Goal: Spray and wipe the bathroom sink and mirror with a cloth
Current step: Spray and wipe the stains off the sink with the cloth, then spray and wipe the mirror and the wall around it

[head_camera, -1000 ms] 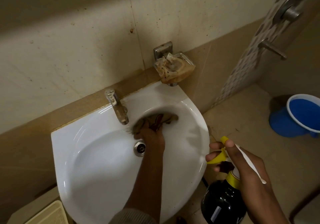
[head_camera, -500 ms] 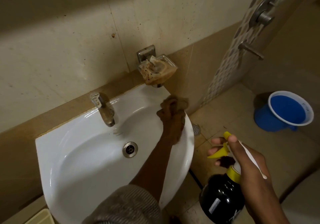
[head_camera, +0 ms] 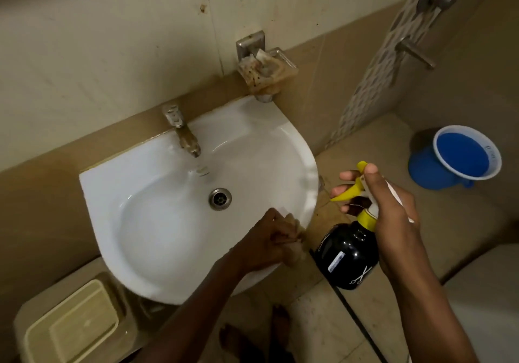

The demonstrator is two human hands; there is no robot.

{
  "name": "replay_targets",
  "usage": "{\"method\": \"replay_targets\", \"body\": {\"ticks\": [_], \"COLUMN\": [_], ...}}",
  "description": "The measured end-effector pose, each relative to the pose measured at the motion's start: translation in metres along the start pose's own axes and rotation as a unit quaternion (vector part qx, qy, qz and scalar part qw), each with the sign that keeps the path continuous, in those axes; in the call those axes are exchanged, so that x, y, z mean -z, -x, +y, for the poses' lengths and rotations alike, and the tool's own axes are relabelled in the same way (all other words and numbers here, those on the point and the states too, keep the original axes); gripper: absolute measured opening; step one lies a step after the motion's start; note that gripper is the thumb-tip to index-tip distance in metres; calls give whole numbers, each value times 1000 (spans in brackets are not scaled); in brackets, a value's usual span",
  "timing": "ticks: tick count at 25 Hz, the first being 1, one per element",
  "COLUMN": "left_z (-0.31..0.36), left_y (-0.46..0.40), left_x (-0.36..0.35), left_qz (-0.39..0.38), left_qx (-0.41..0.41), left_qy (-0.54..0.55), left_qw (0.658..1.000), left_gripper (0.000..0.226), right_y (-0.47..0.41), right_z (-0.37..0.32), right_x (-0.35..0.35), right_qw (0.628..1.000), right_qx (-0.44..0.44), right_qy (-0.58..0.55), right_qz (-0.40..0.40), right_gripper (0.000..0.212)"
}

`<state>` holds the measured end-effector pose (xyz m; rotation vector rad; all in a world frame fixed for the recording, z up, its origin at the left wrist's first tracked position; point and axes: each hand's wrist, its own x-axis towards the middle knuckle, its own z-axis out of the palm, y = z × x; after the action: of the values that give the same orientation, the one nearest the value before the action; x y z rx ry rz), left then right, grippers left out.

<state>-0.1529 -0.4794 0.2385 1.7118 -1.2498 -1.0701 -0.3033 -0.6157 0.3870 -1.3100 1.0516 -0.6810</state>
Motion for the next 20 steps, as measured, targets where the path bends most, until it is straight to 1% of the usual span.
{"method": "replay_targets", "body": {"ticks": [1,2,4,6,9,12,14,15,16,17,18,19,20], "left_z": [-8,-13,-15,-9,-6,-25,-43,-53,-59,-63,-66,-69,-69], "left_y": [21,42,76,103,138,172,188,195,202,210,218,229,241], "left_x": [6,16,35,52,74,102,126,141,156,174,189,201,209], "left_qz": [-17,-40,-77,-102,-86,-77,-48,-28,-15,15,62,105,150], "left_qx": [-14,-11,11,45,62,66,45,52,85,128,181,235,272], "left_qy": [-21,-45,-110,-186,-310,-349,-414,-436,-441,-433,-411,-391,-360], "left_qw": [1000,998,991,976,945,932,908,898,893,892,891,883,880], "left_gripper": [18,22,23,28,34,43,46,46,45,43,40,33,26], "right_y": [1,3,8,12,19,24,27,29,30,33,36,40,43], "right_z": [4,5,5,7,0,-8,-12,-15,-17,-21,-24,-28,-32], "right_x": [-2,-6,-17,-27,-41,-50,-54,-55,-56,-58,-60,-62,-64], "right_qw": [1000,1000,999,998,997,994,993,993,992,991,990,989,987], "right_qx": [-1,-2,-6,-7,6,17,22,27,33,37,39,40,46], "right_qy": [5,13,26,21,15,26,33,36,37,37,37,36,36], "right_qz": [-7,-15,-33,-52,-80,-101,-108,-113,-119,-124,-130,-138,-147], "right_gripper": [38,37,40,43,46,44,41,41,40,40,40,41,42]}}
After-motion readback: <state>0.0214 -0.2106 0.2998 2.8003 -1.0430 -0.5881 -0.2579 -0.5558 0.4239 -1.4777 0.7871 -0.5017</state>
